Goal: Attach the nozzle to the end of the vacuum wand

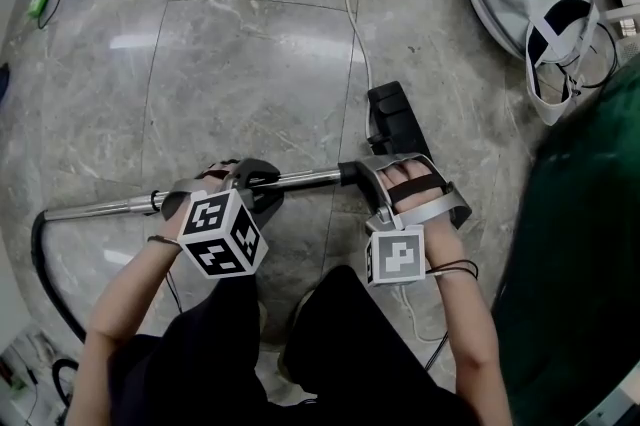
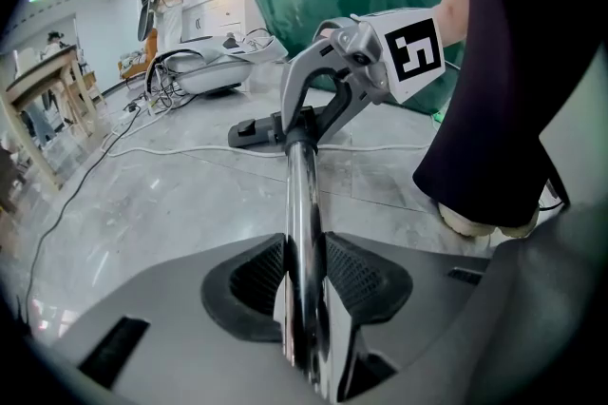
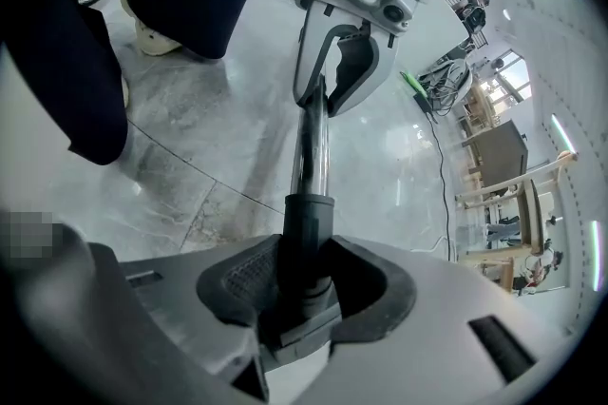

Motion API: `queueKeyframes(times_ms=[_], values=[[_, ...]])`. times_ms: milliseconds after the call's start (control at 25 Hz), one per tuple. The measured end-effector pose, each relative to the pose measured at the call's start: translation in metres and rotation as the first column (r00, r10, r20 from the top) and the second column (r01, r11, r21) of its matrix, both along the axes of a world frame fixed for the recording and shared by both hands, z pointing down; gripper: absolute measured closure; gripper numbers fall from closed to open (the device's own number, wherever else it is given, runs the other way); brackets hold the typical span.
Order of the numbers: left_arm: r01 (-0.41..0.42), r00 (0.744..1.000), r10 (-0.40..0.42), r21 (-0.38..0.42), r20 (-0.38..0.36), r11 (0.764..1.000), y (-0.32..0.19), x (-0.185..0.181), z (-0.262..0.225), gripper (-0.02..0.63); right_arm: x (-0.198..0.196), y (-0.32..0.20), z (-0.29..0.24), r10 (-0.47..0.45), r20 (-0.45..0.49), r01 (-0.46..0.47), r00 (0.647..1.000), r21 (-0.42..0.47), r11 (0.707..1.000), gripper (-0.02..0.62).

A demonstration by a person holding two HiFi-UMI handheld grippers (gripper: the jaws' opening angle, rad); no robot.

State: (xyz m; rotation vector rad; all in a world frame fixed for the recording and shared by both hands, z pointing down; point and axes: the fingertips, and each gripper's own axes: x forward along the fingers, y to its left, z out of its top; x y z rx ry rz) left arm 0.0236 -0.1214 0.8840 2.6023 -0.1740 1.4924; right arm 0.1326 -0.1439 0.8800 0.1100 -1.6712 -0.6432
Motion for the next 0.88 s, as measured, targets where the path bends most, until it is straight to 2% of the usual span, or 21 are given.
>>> queueKeyframes(times_ms=[400,680,800,880], values=[[0.004,1.0,-0.004,0.011,0.001,1.0,-0.002,0.004,0.003,0.465,-0.006,0.0,0.003,0.036,0.023,-0.036,0.999,-0.007,0.999,0.431],[-0.001,1.0,0.001,0.017,0.002,1.0,0.0,0.006,0.009,0.465,-0.005,0.005,0.011,0.0,0.016,0.001,1.0,-0.038,0.999,0.43],[-0.004,1.0,0.004,0.029,0.002,1.0,0.001,0.007,0.013,0.464,-0.006,0.01,0.015,-0.04,0.013,0.04,0.999,-0.012,0.999,0.431],[0.018,1.0,-0.018,0.012,-0.014,1.0,-0.001,0.007,0.014,0.463,-0.005,0.009,0.015,-0.031,0.027,0.031,0.999,-0.004,1.0,0.431]])
